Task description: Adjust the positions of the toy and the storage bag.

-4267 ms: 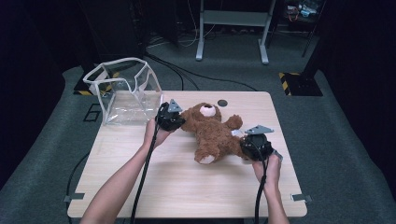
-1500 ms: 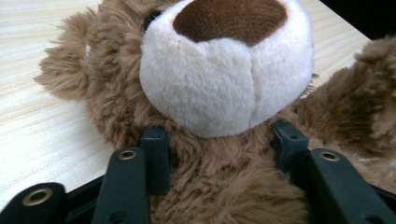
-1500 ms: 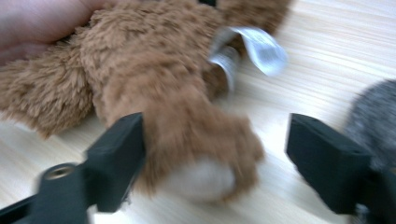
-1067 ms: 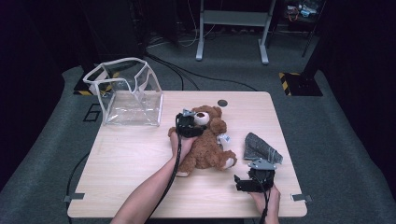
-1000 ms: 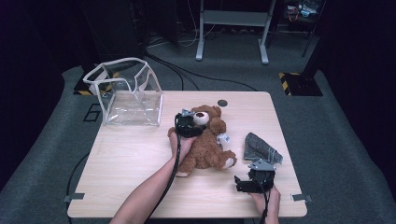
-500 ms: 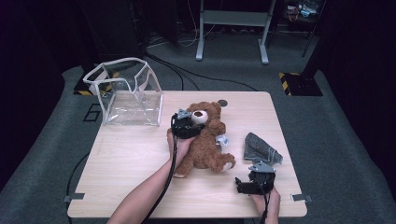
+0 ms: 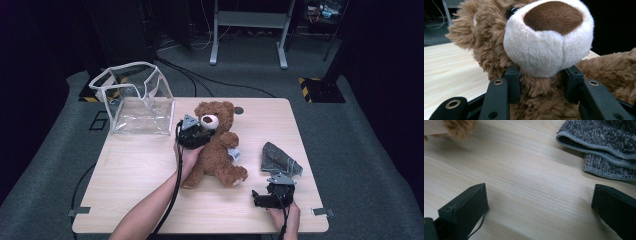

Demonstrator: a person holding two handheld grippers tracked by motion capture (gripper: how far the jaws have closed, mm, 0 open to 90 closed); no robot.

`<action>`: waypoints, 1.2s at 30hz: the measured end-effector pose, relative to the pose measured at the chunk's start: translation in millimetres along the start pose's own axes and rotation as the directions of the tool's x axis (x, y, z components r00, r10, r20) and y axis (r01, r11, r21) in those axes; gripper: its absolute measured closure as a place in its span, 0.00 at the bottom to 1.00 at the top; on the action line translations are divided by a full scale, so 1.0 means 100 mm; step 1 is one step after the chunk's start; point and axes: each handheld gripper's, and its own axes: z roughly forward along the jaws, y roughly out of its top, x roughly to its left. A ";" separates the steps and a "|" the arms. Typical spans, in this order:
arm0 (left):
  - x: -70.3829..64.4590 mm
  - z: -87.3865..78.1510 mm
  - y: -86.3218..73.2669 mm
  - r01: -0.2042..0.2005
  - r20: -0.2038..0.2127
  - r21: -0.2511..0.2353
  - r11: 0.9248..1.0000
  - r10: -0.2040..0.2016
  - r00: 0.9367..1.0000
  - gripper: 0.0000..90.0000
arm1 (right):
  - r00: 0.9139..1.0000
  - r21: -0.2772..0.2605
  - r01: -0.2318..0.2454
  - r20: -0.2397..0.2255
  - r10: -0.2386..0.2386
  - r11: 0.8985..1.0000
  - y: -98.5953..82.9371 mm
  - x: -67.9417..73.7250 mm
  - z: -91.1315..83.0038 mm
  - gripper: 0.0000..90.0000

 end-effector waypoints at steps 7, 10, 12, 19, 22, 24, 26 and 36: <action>0.01 -0.21 0.09 -0.057 -0.006 -0.054 0.997 0.057 0.998 0.64 | 1.000 -0.002 0.004 -0.002 -0.004 1.000 0.00 -0.01 0.00 0.00; 0.04 -0.30 0.12 -0.070 -0.006 -0.065 0.995 0.070 0.998 0.64 | 1.000 -0.001 0.001 -0.002 -0.001 1.000 0.00 -0.01 0.00 0.00; 0.07 -0.37 0.14 -0.073 -0.005 -0.073 0.995 0.073 0.997 0.64 | 1.000 -0.001 0.001 -0.002 -0.001 1.000 0.00 -0.01 0.00 0.00; 0.20 -0.62 0.19 -0.080 -0.009 -0.094 0.992 0.080 0.997 0.64 | 1.000 0.000 -0.001 -0.002 0.001 1.000 0.00 -0.01 0.00 0.00; 0.26 -0.74 0.20 -0.087 -0.015 -0.096 0.992 0.086 0.996 0.64 | 1.000 0.003 0.000 -0.004 0.000 1.000 0.00 -0.01 0.00 0.00; 0.30 -0.82 0.20 -0.097 -0.021 -0.095 0.991 0.095 0.995 0.64 | 1.000 0.001 -0.006 -0.005 0.006 1.000 0.00 -0.01 0.00 0.00; 0.35 -0.90 0.21 -0.098 -0.028 -0.093 0.991 0.096 0.995 0.64 | 1.000 0.003 0.000 -0.004 0.000 1.000 0.00 -0.01 0.00 0.00; 0.62 -1.42 0.15 -0.109 -0.100 -0.077 0.991 0.102 0.990 0.64 | 1.000 0.003 -0.003 -0.002 0.003 1.000 0.00 0.00 0.00 0.00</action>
